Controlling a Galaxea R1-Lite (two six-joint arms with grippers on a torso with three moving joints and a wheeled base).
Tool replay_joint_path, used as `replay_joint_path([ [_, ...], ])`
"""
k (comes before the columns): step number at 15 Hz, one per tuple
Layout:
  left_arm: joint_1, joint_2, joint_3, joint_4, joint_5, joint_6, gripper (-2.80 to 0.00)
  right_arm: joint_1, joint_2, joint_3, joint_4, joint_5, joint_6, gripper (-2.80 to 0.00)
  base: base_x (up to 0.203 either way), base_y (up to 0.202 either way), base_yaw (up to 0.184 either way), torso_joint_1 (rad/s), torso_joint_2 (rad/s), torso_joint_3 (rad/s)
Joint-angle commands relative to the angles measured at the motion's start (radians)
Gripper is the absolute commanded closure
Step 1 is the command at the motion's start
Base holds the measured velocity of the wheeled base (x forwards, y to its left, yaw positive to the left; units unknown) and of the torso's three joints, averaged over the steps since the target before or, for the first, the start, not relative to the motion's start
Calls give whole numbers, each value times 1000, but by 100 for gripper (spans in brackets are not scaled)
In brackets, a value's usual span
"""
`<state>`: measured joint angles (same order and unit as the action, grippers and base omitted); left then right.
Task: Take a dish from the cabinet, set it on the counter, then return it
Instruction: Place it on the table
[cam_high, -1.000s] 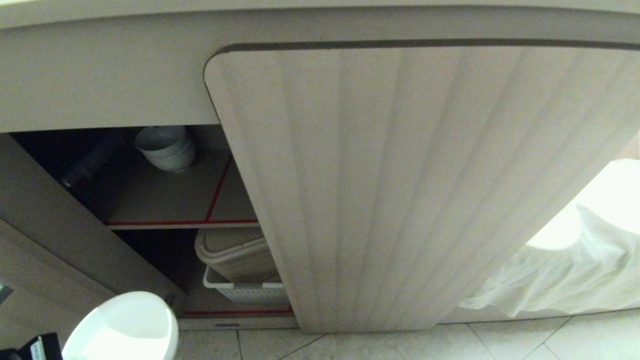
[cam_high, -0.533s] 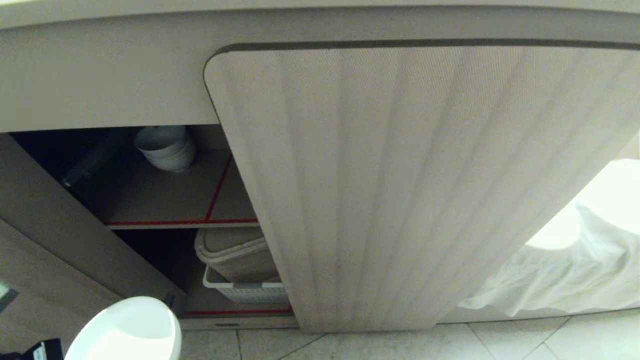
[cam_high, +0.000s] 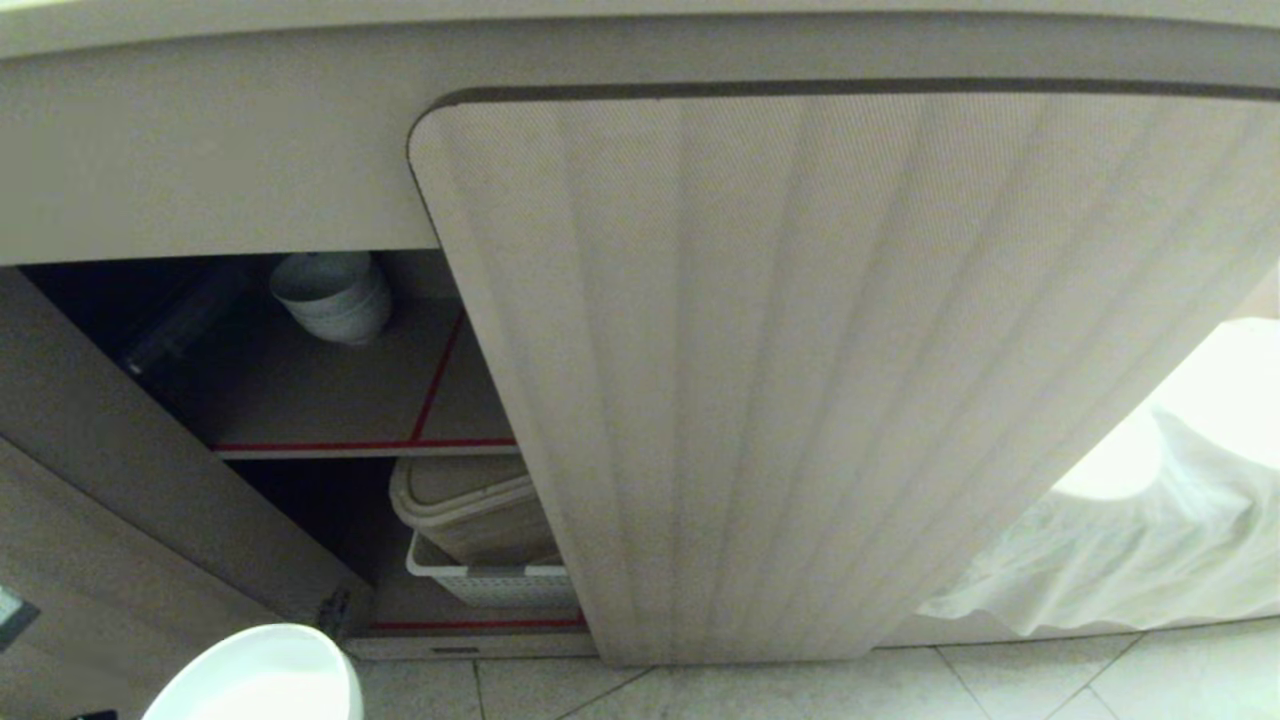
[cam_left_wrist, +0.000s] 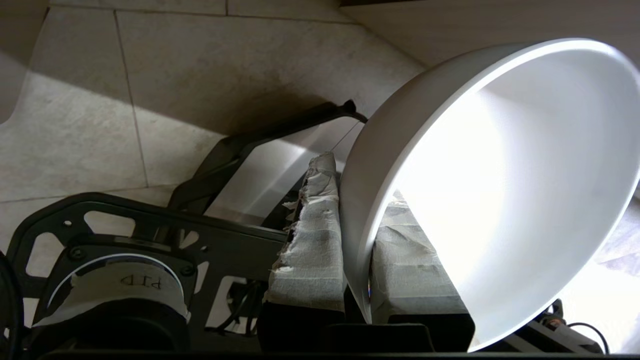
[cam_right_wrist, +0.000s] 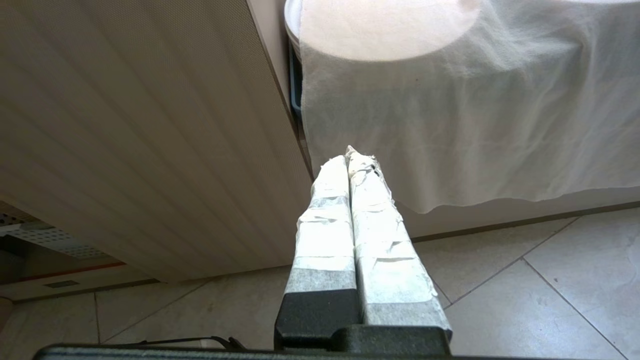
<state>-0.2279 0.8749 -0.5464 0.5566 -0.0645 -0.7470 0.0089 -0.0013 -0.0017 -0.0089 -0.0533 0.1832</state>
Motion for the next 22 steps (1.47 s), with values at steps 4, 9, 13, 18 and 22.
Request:
replay_joint_path([
  [4, -2, -5, 8, 3, -1, -5, 0, 0, 1, 0, 0, 0, 1, 0, 0, 0, 0, 0, 0, 0],
  [9, -5, -5, 8, 4, -1, -5, 0, 0, 1, 0, 0, 0, 1, 0, 0, 0, 0, 0, 0, 0],
  [13, -5, -5, 7, 3, -1, -6, 0, 0, 1, 0, 0, 0, 0, 0, 0, 0, 0, 0, 0, 0],
  [18, -5, -5, 6, 3, -1, -8, 0, 0, 1, 0, 1, 0, -1, 0, 0, 0, 0, 37, -153, -143],
  [22, -4, -5, 6, 3, -1, -9, 0, 0, 1, 0, 0, 0, -1, 0, 0, 0, 0, 144, -425, -294],
])
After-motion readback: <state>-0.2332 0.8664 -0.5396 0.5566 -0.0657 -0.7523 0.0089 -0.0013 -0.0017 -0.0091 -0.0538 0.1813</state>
